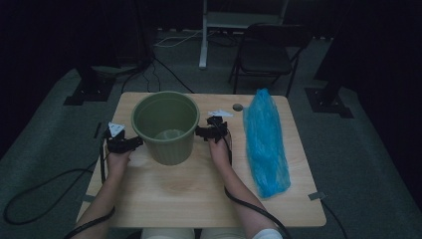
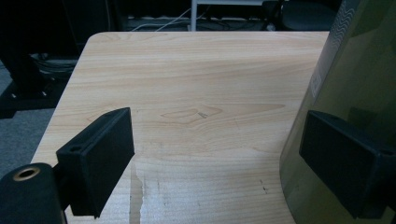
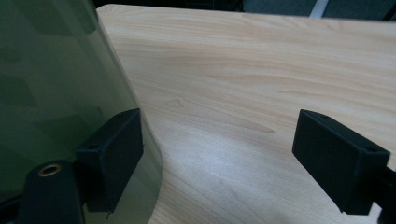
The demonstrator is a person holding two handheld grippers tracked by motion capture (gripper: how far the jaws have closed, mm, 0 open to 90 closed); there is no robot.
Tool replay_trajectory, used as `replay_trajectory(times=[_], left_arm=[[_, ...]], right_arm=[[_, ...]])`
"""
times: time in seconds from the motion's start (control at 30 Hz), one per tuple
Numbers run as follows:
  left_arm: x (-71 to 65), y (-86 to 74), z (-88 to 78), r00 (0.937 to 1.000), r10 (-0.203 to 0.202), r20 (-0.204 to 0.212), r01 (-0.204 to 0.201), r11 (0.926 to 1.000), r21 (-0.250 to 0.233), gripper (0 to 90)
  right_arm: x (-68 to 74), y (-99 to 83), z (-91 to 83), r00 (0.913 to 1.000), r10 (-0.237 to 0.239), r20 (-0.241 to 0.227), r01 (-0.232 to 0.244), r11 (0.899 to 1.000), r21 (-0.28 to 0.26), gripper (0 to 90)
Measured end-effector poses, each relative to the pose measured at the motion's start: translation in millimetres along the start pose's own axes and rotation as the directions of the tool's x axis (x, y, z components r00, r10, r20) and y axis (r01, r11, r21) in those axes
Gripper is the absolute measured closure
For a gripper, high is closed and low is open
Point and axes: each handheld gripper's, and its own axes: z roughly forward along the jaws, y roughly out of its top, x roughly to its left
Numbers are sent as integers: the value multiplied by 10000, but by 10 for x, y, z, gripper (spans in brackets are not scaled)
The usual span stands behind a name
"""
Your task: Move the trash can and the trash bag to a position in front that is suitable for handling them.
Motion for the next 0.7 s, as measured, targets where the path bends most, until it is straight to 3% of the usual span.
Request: replay_trajectory(times=[0.17,0.37,0.5,0.7], left_arm=[[-18,-7,-10,9999,-70,102,70,10000,43,107],[-139,-28,-68,9997,39,226,-42,9999,146,107],[-215,-29,-116,9987,426,278,-432,9989,205,107],[-336,-47,-172,9963,672,533,-688,9972,290,107]], right_arm=[[-10,-37,-44,9999,82,-72,-82,10000,-39,158],[-32,-117,-152,10000,82,40,-81,9996,-255,174],[-74,-174,-236,9997,224,-22,-224,9994,-252,174],[-128,-241,-380,9997,228,3,-228,9997,-123,175]])
